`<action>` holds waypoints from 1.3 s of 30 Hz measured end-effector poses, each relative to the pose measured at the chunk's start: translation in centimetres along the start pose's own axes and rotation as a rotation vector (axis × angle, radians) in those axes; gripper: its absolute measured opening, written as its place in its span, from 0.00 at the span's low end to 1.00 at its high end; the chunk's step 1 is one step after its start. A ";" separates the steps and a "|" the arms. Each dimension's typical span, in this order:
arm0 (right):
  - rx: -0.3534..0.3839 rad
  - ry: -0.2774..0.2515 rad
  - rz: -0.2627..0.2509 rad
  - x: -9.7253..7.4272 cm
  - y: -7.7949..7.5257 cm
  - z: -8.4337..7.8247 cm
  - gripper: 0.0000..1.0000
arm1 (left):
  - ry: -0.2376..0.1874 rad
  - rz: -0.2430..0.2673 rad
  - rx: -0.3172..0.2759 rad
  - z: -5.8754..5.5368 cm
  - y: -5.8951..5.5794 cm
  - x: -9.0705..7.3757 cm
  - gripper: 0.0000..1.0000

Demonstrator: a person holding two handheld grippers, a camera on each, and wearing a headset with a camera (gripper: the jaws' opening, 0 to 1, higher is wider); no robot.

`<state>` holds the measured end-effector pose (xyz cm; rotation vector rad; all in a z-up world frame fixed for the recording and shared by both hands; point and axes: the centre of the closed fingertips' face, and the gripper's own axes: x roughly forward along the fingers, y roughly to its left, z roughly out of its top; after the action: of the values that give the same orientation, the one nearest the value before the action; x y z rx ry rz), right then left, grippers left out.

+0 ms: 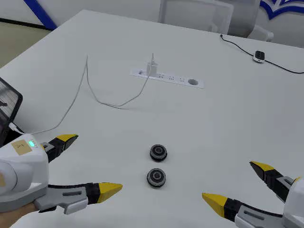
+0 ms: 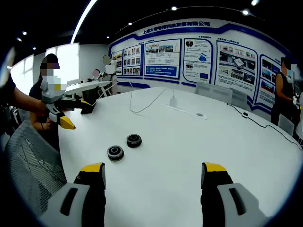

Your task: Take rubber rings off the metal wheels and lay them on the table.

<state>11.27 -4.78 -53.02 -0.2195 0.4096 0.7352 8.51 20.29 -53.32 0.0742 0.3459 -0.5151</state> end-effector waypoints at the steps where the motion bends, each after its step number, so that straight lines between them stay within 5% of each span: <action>1: 0.001 0.000 -0.002 0.0 0.0 0.0 0.84 | -0.001 0.000 -0.004 0.0 0.1 0.0 0.97; 20: 0.040 -0.017 -0.079 -0.7 -1.5 0.1 0.79 | 0.005 0.009 0.031 0.8 1.0 -0.1 0.96; 39: 0.079 -0.007 -0.057 -0.1 -1.3 -0.8 0.77 | 0.032 0.004 0.058 0.8 0.4 0.6 0.96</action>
<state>11.94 -6.05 -53.61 -0.1535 0.4235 0.6619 9.48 20.24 -52.75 0.1390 0.3622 -0.5207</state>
